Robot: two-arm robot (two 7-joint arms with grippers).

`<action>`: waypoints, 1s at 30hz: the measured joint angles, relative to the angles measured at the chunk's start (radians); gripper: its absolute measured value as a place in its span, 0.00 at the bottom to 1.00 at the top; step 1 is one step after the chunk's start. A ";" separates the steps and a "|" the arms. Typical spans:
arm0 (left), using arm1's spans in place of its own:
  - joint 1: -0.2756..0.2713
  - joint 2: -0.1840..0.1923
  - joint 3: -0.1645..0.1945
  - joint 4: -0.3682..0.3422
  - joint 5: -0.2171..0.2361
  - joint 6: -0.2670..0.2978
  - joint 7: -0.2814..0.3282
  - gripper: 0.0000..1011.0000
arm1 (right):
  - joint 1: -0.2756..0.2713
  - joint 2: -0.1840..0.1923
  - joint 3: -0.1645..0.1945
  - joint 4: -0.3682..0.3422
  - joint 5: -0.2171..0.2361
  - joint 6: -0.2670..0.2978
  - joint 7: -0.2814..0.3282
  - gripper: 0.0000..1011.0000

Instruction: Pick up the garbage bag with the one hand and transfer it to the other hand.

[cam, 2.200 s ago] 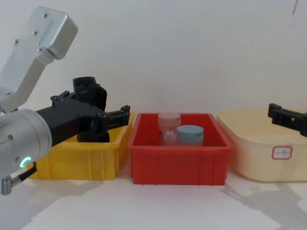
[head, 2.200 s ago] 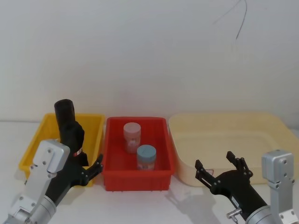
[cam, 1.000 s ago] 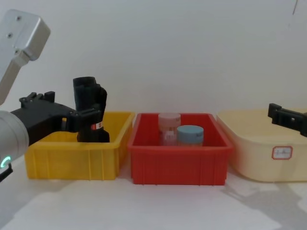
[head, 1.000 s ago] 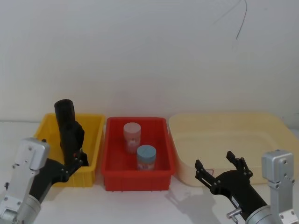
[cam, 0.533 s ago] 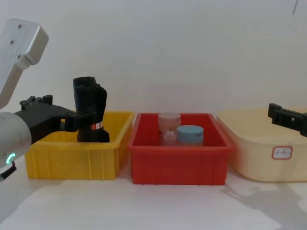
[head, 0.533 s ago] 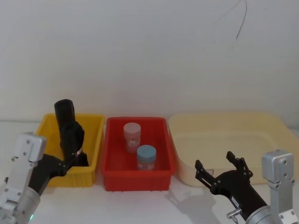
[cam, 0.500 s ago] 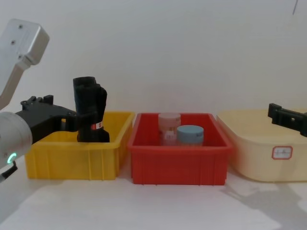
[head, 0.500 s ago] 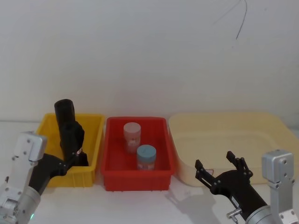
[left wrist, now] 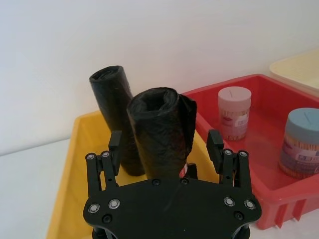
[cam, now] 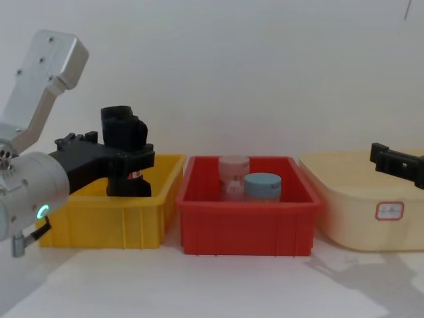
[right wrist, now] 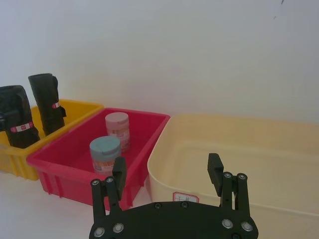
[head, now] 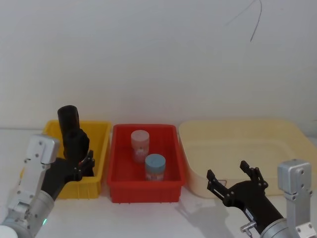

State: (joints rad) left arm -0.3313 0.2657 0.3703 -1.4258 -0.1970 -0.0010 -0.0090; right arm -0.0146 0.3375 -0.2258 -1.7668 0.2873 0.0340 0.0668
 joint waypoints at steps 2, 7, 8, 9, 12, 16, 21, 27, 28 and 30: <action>-0.005 -0.005 0.000 0.008 -0.002 -0.003 -0.005 0.99 | 0.000 0.000 0.000 0.000 0.000 0.000 0.000 0.99; -0.023 -0.022 -0.002 0.039 -0.008 -0.011 -0.016 0.99 | 0.000 0.000 0.000 0.000 0.000 0.000 0.000 0.99; -0.028 -0.028 -0.004 0.047 -0.010 -0.014 -0.017 0.99 | 0.000 0.000 0.000 0.000 0.000 0.000 0.000 0.99; -0.031 -0.031 -0.005 0.053 -0.010 -0.015 -0.018 0.99 | 0.000 0.000 0.000 0.000 0.000 0.000 0.000 0.99; -0.042 -0.041 -0.009 0.074 -0.012 -0.021 -0.020 0.99 | 0.000 0.000 0.000 0.000 0.000 0.000 0.000 0.99; -0.056 -0.051 -0.013 0.098 -0.014 -0.029 -0.025 0.99 | 0.000 0.000 0.000 0.000 0.000 0.000 0.000 0.99; -0.073 -0.064 -0.017 0.127 -0.019 -0.031 -0.035 0.90 | 0.000 0.000 0.000 0.000 0.000 0.000 0.000 0.99; -0.089 -0.080 -0.022 0.156 -0.027 -0.033 -0.049 0.73 | 0.000 0.000 0.000 0.000 0.000 0.000 0.000 0.99; -0.090 -0.081 -0.023 0.158 -0.027 -0.033 -0.050 0.73 | 0.000 0.000 0.000 0.000 0.000 0.000 0.000 0.99; -0.094 -0.085 -0.025 0.164 -0.029 -0.033 -0.054 0.65 | 0.000 0.000 0.000 0.000 0.000 0.000 0.000 0.99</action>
State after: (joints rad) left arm -0.4258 0.1805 0.3455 -1.2614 -0.2260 -0.0345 -0.0633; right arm -0.0146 0.3375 -0.2258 -1.7668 0.2874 0.0341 0.0668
